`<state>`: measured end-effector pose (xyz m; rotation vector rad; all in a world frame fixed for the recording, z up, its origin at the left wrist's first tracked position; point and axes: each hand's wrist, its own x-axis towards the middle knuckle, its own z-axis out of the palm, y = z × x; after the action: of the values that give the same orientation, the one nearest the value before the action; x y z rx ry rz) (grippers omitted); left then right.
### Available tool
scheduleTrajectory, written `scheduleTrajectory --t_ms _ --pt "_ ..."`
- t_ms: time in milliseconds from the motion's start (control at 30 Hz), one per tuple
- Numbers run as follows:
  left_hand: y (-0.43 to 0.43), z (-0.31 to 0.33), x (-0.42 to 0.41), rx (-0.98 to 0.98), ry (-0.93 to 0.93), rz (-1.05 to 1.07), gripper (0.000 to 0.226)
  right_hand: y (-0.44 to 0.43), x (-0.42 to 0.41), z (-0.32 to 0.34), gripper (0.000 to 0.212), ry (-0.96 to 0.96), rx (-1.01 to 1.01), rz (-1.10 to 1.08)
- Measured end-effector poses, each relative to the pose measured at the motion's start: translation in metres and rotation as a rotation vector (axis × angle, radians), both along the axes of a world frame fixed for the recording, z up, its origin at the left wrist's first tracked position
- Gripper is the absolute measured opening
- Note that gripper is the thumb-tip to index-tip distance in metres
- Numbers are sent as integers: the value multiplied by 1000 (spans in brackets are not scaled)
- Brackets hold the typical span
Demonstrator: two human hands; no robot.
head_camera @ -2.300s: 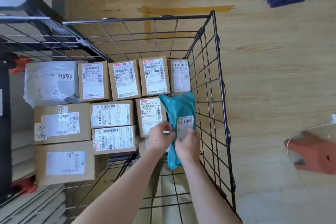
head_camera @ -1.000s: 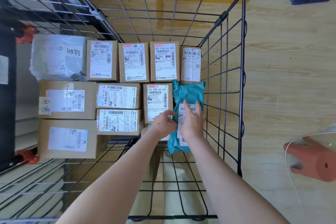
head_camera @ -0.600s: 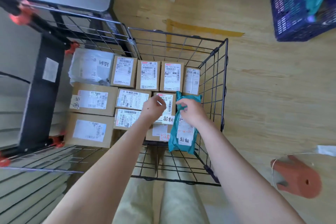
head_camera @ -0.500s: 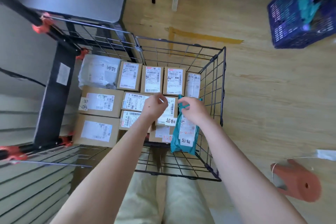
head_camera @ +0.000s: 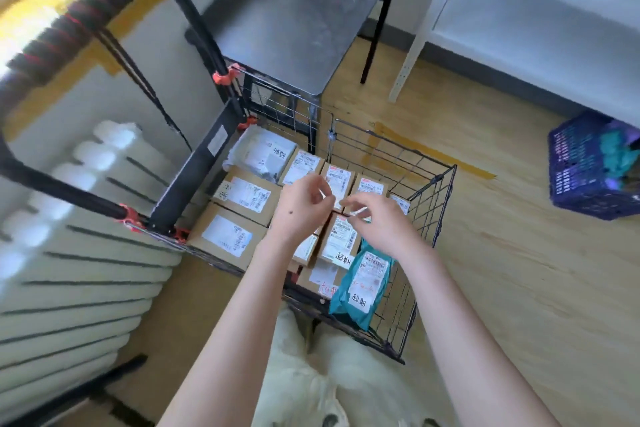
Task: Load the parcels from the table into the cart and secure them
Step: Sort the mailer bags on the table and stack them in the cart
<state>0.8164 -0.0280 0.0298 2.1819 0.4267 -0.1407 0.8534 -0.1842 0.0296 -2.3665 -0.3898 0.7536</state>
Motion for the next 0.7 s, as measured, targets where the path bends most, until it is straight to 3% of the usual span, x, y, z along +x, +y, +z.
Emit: scheduleTrajectory --t_ms 367,700 --pt "3 66 -102 103 -138 419 14 41 -31 72 30 -74 90 463" --pt "10 119 -208 140 -255 736 5 84 -103 127 27 -187 212 776"
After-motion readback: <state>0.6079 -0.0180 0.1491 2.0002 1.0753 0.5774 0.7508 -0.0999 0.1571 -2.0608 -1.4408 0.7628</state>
